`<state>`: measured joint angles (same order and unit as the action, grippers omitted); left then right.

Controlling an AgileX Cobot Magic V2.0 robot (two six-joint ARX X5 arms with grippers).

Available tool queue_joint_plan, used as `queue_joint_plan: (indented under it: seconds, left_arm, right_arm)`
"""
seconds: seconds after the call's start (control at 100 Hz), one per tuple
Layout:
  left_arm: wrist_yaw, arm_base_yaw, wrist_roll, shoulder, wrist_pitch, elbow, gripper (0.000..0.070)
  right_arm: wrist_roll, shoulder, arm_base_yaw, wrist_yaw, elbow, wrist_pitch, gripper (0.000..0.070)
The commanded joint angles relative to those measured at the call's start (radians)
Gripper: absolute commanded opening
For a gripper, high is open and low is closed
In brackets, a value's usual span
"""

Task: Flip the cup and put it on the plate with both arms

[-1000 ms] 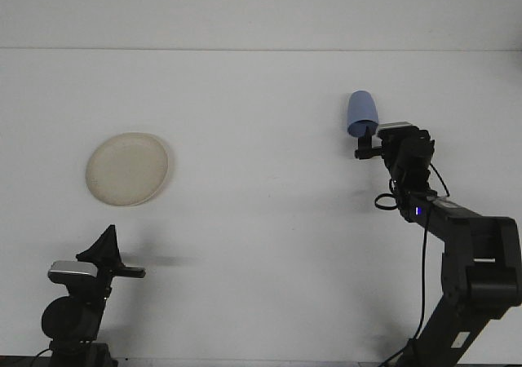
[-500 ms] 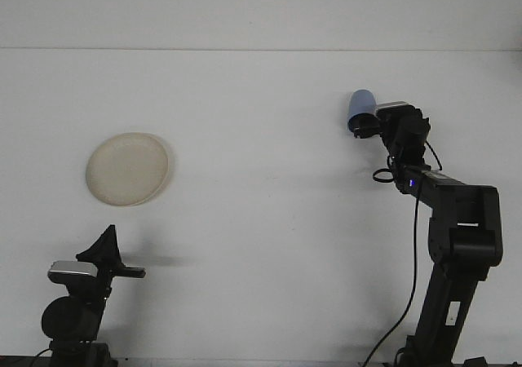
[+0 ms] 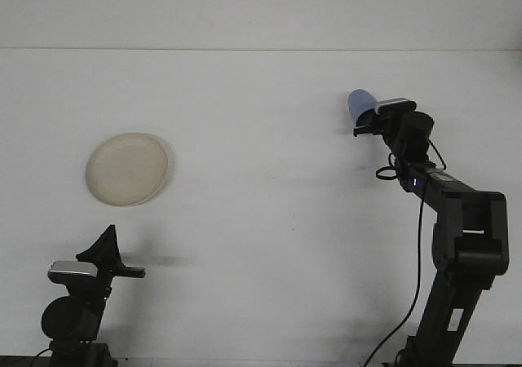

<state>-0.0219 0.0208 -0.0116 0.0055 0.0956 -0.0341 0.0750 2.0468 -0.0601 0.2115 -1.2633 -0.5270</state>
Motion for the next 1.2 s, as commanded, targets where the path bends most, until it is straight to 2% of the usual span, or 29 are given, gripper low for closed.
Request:
queue_joint_plan:
  seconds: [0.0,0.15,0.25,0.38,0.47,0.63,0.76,0.87,0.98,1.07,1.19]
  left_arm:
    - [0.006,0.000,0.004,-0.001,0.010,0.020,0.0014]
    - [0.006,0.000,0.004,-0.001,0.010,0.020,0.0014]
    - [0.006,0.000,0.004,-0.001,0.010,0.020,0.0014]
    - [0.006,0.000,0.003,-0.001,0.010,0.020,0.0014]
    - [0.006,0.000,-0.047,-0.001,0.011,0.020,0.0014]
    - [0.006,0.000,-0.048,-0.001,0.011,0.020,0.0014]
    - [0.006,0.000,-0.048,-0.001,0.011,0.020,0.0014]
    - [0.006,0.000,-0.047,-0.001,0.011,0.020,0.0014]
    - [0.006,0.000,-0.041,-0.001,0.011,0.020,0.0014]
    - [0.006,0.000,-0.004,-0.001,0.011,0.020,0.0014]
    - [0.006,0.000,0.079,-0.001,0.011,0.020,0.0014]
  right_arm:
    - [-0.059,-0.078,-0.003,0.032,-0.020,0.011,0.0000]
    - [-0.172,-0.248,-0.020,0.160,-0.020,0.178,0.0000]
    - [-0.219,-0.367,-0.020,0.184,-0.020,0.322,0.0000]
    - [-0.222,-0.513,-0.003,0.198,-0.020,0.541,0.0000]
    - [-0.220,-0.598,0.029,0.247,-0.020,0.694,0.0000]
    - [-0.163,-0.708,0.111,0.285,-0.021,0.985,0.0000]
    - [-0.097,-0.732,0.227,0.267,-0.036,1.219,0.0000]
    - [-0.041,-0.718,0.346,0.184,-0.062,1.390,0.0000]
    - [-0.025,-0.686,0.477,0.097,-0.093,1.487,0.0000]
    - [-0.024,-0.649,0.569,0.063,-0.121,1.528,0.0000]
    - [-0.025,-0.581,0.671,0.031,-0.175,1.579,0.0000]
